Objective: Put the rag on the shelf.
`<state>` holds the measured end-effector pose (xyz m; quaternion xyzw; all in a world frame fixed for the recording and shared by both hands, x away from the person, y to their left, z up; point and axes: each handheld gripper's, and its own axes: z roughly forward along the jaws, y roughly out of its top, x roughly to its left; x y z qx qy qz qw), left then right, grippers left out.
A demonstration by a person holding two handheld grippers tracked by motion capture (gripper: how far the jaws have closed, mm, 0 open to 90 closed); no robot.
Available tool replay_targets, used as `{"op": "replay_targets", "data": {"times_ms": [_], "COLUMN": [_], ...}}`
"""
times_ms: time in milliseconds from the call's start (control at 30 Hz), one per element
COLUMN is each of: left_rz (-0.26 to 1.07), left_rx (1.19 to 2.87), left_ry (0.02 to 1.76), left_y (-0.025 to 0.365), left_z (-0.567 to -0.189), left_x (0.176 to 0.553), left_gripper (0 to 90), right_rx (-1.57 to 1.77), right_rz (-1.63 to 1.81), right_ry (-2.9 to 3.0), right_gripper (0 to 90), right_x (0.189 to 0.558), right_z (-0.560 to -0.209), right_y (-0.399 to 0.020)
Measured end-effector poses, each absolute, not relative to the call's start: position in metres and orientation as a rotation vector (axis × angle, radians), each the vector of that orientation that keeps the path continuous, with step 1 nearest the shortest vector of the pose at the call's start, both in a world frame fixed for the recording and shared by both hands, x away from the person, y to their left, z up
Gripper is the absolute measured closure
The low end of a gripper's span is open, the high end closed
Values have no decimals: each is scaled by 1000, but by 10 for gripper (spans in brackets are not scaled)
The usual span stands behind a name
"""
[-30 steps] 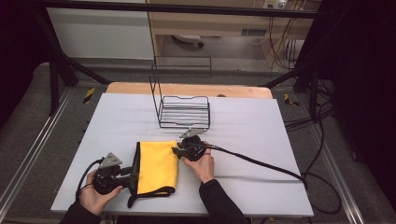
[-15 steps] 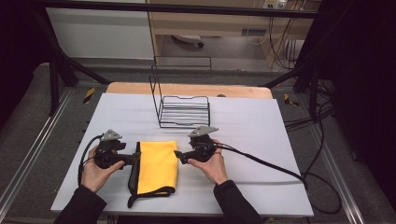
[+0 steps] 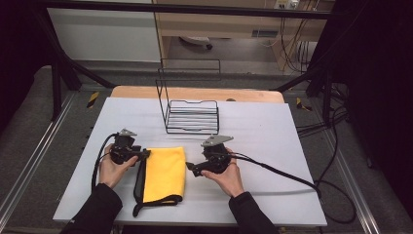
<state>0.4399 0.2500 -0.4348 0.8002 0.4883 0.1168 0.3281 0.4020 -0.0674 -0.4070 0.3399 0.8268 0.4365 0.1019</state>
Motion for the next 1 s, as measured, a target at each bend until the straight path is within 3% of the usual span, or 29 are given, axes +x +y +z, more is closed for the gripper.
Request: {"op": "replay_targets", "data": {"times_ms": [533, 733, 1000], "left_rz": [238, 232, 277], "left_rx": [2103, 2117, 2134], "left_ry": [1295, 1275, 1233], "left_y": [246, 246, 244], "left_z": [-438, -436, -438], "left_x": [442, 441, 439], "left_gripper": [667, 740, 759], "right_rx": [1092, 1152, 1215], "right_rz": [1380, 1401, 1299], "right_ry": [2430, 2390, 2429], "right_gripper": [151, 301, 466], "right_x": [415, 433, 452], "right_z": [-413, -423, -442], "right_y": [-58, -45, -29]}}
